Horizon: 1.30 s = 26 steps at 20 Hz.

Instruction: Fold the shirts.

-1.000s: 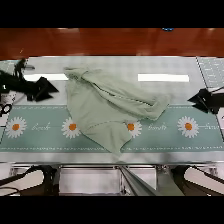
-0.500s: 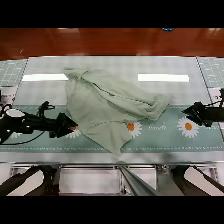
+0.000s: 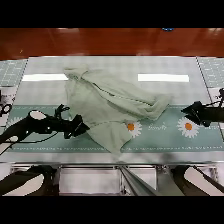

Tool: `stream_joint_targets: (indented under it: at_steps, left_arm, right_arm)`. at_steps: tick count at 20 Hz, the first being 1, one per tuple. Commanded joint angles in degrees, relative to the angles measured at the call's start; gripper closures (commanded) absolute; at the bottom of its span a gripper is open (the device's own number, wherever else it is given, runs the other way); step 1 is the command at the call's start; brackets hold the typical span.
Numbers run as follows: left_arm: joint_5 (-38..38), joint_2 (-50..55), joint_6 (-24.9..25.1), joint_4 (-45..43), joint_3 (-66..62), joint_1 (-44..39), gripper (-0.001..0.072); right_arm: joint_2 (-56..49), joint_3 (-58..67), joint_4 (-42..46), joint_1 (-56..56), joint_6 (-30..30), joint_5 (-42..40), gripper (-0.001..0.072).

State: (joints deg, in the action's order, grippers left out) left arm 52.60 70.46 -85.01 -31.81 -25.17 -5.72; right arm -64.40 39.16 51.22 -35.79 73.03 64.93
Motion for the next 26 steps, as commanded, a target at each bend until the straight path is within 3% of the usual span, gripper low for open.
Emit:
stream_joint_targets:
  at_steps: [1,8,13,19,20,22,26]
  left_arm:
    - [-1.77,2.36,8.28,5.90,-3.19,-1.97,0.0690]
    - [-0.96,2.29,9.40,5.86,-8.33,0.09,0.0690]
    - [-0.70,2.29,9.40,5.88,-8.28,-0.02,0.0690]
    - [-0.46,2.29,9.38,5.88,-8.28,-0.02,0.0690]
    - [-0.46,2.29,9.38,5.88,-8.28,-0.02,0.0690]
    - [-0.46,2.27,9.38,5.88,-8.35,0.13,0.0690]
    - [1.31,1.79,10.62,5.86,-11.52,3.30,0.0690]
  right_arm:
    - [0.04,-0.02,-0.85,-0.04,-0.28,-1.03,0.0300]
    - [-5.99,0.09,-18.56,-0.04,-8.28,-4.15,0.0300]
    - [-16.35,4.76,-19.78,5.70,-9.73,-5.27,0.0300]
    - [-27.89,16.17,-19.80,15.43,-7.13,-7.63,0.0312]
    - [-28.94,17.57,-19.78,16.48,-7.19,-7.41,0.0359]
    - [-29.57,19.85,-19.58,18.16,-7.98,-6.71,0.0681]
    - [-27.82,26.53,-15.43,17.99,-6.43,-0.81,0.0693]
